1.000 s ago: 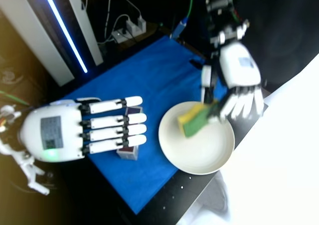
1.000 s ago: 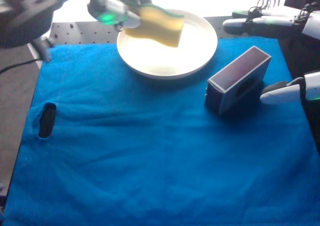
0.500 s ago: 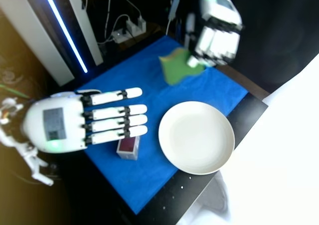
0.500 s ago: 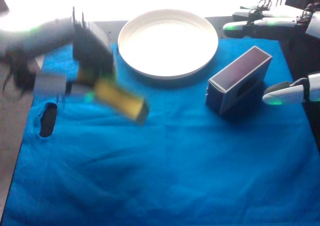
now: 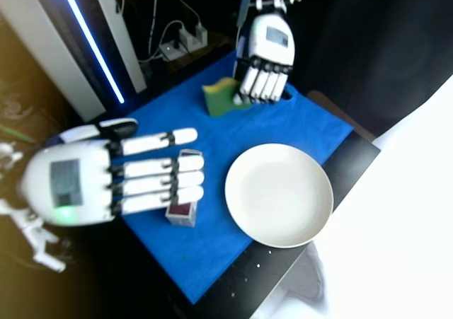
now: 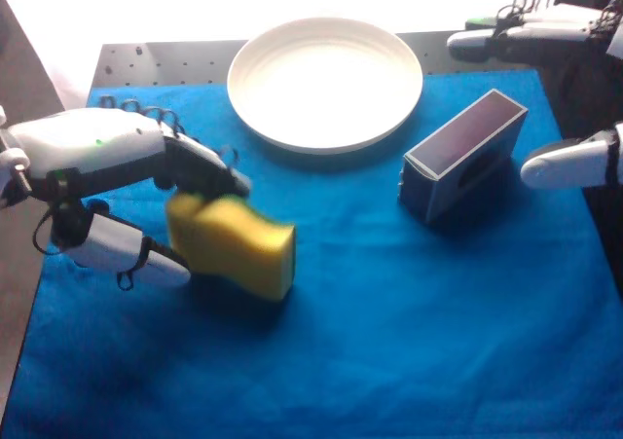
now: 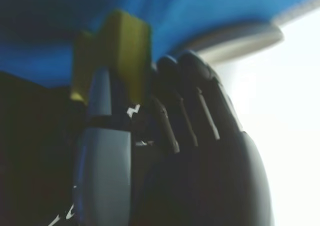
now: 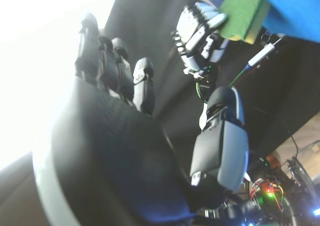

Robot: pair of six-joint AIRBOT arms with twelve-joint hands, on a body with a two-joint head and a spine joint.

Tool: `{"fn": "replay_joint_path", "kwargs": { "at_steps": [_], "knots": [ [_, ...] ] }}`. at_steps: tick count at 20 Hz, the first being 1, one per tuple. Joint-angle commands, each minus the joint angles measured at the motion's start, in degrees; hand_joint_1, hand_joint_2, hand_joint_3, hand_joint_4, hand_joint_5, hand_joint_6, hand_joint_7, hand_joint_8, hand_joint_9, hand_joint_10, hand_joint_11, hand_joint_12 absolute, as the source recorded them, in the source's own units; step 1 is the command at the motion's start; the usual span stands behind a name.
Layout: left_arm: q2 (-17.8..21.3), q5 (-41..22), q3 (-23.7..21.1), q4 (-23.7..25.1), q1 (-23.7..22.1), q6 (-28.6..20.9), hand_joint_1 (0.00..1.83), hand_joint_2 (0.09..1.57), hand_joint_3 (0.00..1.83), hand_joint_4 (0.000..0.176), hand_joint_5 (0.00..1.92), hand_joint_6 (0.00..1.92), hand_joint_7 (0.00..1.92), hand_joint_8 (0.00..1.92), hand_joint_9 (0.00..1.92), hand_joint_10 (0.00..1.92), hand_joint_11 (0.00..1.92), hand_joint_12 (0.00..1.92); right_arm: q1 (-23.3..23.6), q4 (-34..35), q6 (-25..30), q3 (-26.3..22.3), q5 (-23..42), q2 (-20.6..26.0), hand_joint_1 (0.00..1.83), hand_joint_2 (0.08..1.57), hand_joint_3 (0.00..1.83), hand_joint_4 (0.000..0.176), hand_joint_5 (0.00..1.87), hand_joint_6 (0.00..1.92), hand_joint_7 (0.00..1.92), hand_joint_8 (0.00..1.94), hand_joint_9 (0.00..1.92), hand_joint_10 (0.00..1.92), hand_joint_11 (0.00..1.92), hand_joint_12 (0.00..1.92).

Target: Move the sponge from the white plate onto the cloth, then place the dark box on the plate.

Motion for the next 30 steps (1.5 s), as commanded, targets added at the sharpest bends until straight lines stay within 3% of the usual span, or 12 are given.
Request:
{"fn": "replay_joint_path", "kwargs": {
  "at_steps": [1, 3, 5, 6, 13, 14, 20, 23, 25, 26, 29, 30],
  "knots": [
    [0.1, -4.9, 0.1, -1.6, -0.3, -0.2, 0.92, 0.90, 0.00, 0.028, 0.29, 0.00, 0.56, 0.01, 0.50, 0.31, 0.03, 1.41, 0.8, 3.2, 0.4, 0.4, 6.1, 0.0, 0.60, 0.97, 0.00, 0.169, 0.25, 0.00, 0.14, 0.00, 0.10, 0.00, 0.10, 0.04],
    [0.2, -6.1, 0.0, -2.7, 0.3, -0.2, 0.80, 0.88, 0.00, 0.141, 0.00, 0.00, 0.27, 0.00, 0.32, 0.04, 0.00, 1.11, 0.9, 3.2, 0.4, 1.4, 6.1, -0.8, 0.66, 0.97, 0.00, 0.175, 0.22, 0.00, 0.12, 0.00, 0.09, 0.00, 0.12, 0.05],
    [0.4, -7.4, 0.0, -3.5, 0.4, -0.2, 0.81, 0.88, 0.00, 0.167, 0.00, 0.00, 0.26, 0.01, 0.32, 0.03, 0.00, 1.09, 0.9, 3.3, 0.4, 2.2, 6.1, -1.3, 0.91, 0.95, 0.00, 0.145, 0.17, 0.00, 0.09, 0.00, 0.03, 0.00, 0.04, 0.01],
    [0.7, -8.2, -0.3, -3.8, 0.4, -0.2, 0.78, 0.87, 0.00, 0.174, 0.00, 0.00, 0.25, 0.01, 0.33, 0.03, 0.00, 1.18, 1.1, 3.3, 0.4, 2.7, 6.0, -1.7, 0.93, 0.92, 0.00, 0.161, 0.16, 0.00, 0.09, 0.00, 0.02, 0.00, 0.02, 0.01],
    [2.6, -15.3, -3.3, -6.5, 0.8, 2.8, 0.79, 0.73, 0.00, 0.176, 0.00, 0.00, 0.01, 0.00, 0.07, 0.00, 0.00, 0.54, 7.5, -4.1, 0.4, 6.2, -4.1, -4.8, 0.89, 0.88, 0.00, 0.176, 0.23, 0.02, 0.07, 0.01, 0.01, 0.00, 0.04, 0.01],
    [2.6, -16.5, -3.5, -6.9, 0.8, 2.9, 0.82, 0.70, 0.00, 0.176, 0.00, 0.00, 0.00, 0.00, 0.00, 0.00, 0.00, 0.15, 8.4, -5.6, 0.4, 6.6, -5.5, -5.3, 0.90, 0.86, 0.00, 0.176, 0.22, 0.01, 0.07, 0.01, 0.03, 0.01, 0.08, 0.03],
    [2.6, -18.2, -3.9, -8.1, 1.0, 3.3, 0.91, 0.69, 0.00, 0.176, 0.00, 0.00, 0.00, 0.00, 0.00, 0.00, 0.00, 0.51, 10.8, -12.6, 0.4, 7.8, -13.0, -6.3, 0.86, 0.87, 0.00, 0.176, 0.22, 0.00, 0.09, 0.00, 0.09, 0.01, 0.05, 0.04],
    [2.6, -18.3, -3.9, -8.7, 1.4, 3.3, 0.92, 0.70, 0.00, 0.176, 0.00, 0.00, 0.00, 0.00, 0.00, 0.00, 0.00, 0.37, 10.8, -13.9, 0.4, 7.8, -15.0, -6.4, 0.95, 0.90, 0.00, 0.160, 0.32, 0.00, 0.20, 0.00, 0.19, 0.00, 0.00, 0.49],
    [2.6, -18.5, -3.9, -9.3, 1.9, 3.4, 0.92, 0.69, 0.00, 0.176, 0.00, 0.00, 0.00, 0.00, 0.00, 0.00, 0.00, 0.51, 10.8, -14.7, 0.4, 8.0, -15.8, -6.8, 1.02, 0.95, 0.00, 0.075, 0.52, 0.01, 0.48, 0.02, 0.48, 0.03, 0.13, 0.93],
    [2.6, -18.7, -3.9, -9.5, 2.0, 3.4, 0.92, 0.70, 0.00, 0.176, 0.00, 0.00, 0.00, 0.00, 0.00, 0.00, 0.00, 0.54, 10.8, -15.1, 0.4, 8.1, -16.2, -7.0, 1.11, 0.95, 0.00, 0.000, 0.69, 0.01, 0.65, 0.02, 0.62, 0.04, 0.23, 0.93],
    [2.6, -18.9, -4.0, -9.7, 2.1, 3.4, 0.88, 0.71, 0.00, 0.176, 0.00, 0.00, 0.00, 0.00, 0.00, 0.00, 0.00, 0.58, 10.8, -15.5, 0.4, 8.2, -16.7, -7.3, 1.18, 0.99, 0.00, 0.000, 0.89, 0.05, 0.81, 0.14, 0.73, 0.48, 0.42, 1.22],
    [2.6, -18.9, -4.0, -9.8, 2.1, 3.4, 0.88, 0.71, 0.00, 0.176, 0.00, 0.00, 0.00, 0.00, 0.00, 0.00, 0.00, 0.54, 10.8, -15.5, 0.4, 8.2, -16.7, -7.3, 1.24, 1.10, 0.00, 0.000, 0.98, 0.84, 1.01, 1.06, 0.88, 1.31, 0.74, 1.68]
  ]
}}
